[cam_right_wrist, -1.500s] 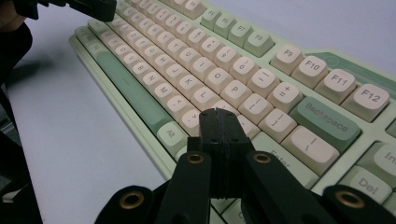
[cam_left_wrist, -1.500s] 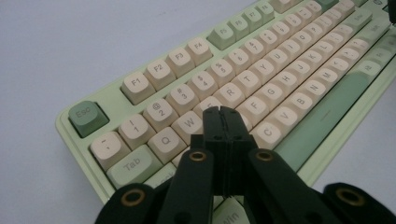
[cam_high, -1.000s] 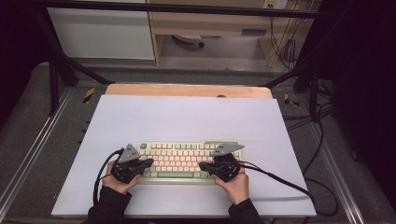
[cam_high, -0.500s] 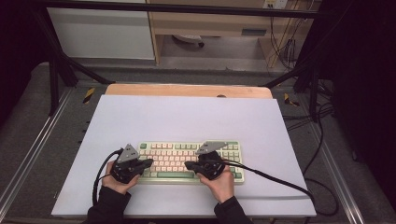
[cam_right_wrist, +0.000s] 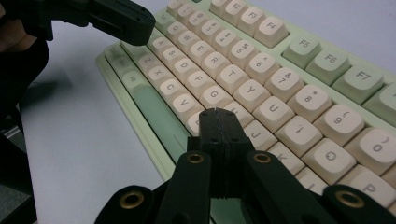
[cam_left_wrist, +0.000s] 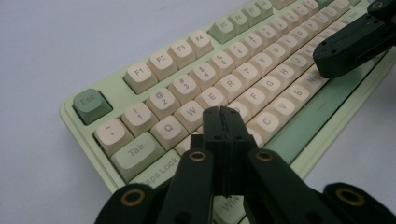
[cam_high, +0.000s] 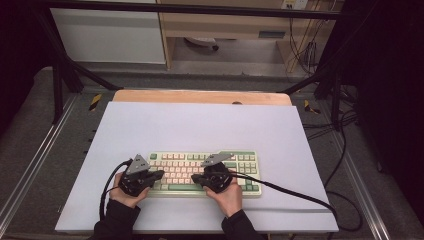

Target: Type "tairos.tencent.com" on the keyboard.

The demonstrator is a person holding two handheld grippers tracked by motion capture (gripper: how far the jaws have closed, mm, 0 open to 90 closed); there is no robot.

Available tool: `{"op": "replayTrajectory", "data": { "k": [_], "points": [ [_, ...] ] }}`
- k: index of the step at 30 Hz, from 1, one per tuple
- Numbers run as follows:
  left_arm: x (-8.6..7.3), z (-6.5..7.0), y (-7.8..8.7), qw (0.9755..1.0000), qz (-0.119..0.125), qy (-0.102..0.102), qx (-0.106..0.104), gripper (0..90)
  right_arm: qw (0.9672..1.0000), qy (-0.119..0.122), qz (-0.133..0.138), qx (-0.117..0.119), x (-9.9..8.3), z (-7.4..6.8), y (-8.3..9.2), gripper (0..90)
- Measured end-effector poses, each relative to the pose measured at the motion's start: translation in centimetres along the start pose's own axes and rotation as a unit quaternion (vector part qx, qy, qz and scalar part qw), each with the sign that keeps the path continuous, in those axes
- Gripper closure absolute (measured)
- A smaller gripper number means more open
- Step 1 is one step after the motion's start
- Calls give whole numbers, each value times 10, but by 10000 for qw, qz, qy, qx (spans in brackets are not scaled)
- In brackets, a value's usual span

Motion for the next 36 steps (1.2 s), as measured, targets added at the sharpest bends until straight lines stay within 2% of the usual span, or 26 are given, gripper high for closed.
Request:
{"op": "replayTrajectory", "data": {
  "k": [24,29,31,36],
  "points": [
    [0,0,-1,10000,-12,-11,1,900,9999,44,-115,2,-5,0,-6,900],
    [0,0,0,10000,2,-10,6,900,9999,84,-71,9,-2,0,1,900],
    [0,0,0,10000,5,-18,4,900,9998,157,-100,-39,-2,1,4,900],
    [0,1,0,10000,5,-20,10,900,9997,156,-131,-129,-2,6,15,900]
  ]
}}
Point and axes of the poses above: each handheld gripper's, and its own axes: y roughly backward along the jaws, x roughly out of its top, z roughly to its right, the point moved 6 cm from there along -y, roughly forward along the jaws, and after that the axes turned 7 degrees about y, right-handed, at the moved point
